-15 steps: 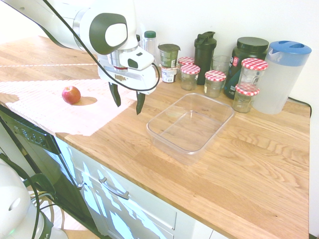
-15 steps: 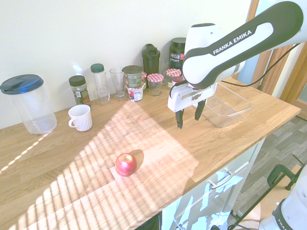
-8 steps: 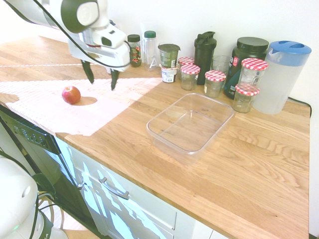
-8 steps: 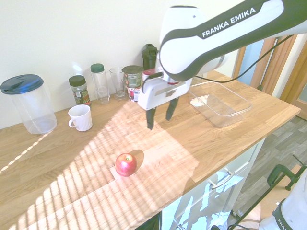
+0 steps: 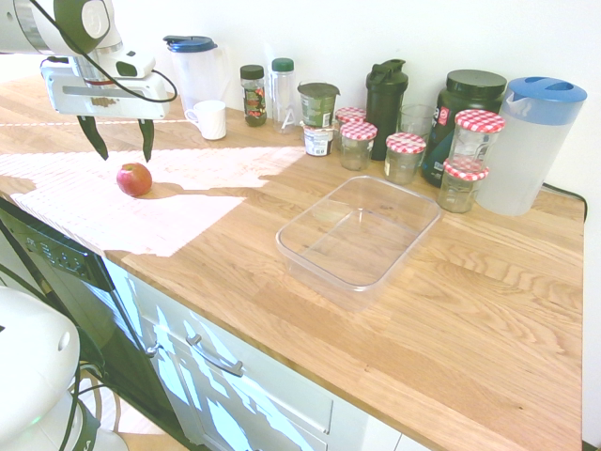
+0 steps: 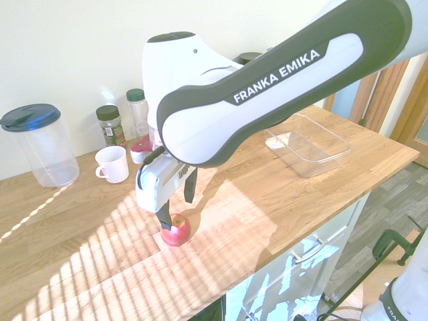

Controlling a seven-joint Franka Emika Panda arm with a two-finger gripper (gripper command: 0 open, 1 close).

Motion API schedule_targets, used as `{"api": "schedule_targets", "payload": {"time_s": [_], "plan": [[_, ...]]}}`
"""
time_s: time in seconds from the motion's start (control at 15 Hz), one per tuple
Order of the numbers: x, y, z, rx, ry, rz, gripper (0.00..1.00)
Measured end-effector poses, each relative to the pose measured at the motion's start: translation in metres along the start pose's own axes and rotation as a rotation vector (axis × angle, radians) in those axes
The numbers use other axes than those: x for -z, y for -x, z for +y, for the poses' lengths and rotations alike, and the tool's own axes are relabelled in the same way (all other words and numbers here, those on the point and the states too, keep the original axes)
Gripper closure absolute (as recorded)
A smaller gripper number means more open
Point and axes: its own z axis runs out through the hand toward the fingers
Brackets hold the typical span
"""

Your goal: Put the apple into the container

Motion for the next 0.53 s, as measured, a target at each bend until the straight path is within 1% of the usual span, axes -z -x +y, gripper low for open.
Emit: {"api": "schedule_targets", "payload": {"time_s": [0.2, 0.53], "plan": [[-0.011, 0.008, -0.001, 0.032, 0.042, 0.035, 0.00], [-0.051, 0.004, -0.009, 0.041, 0.030, 0.042, 0.00]]}}
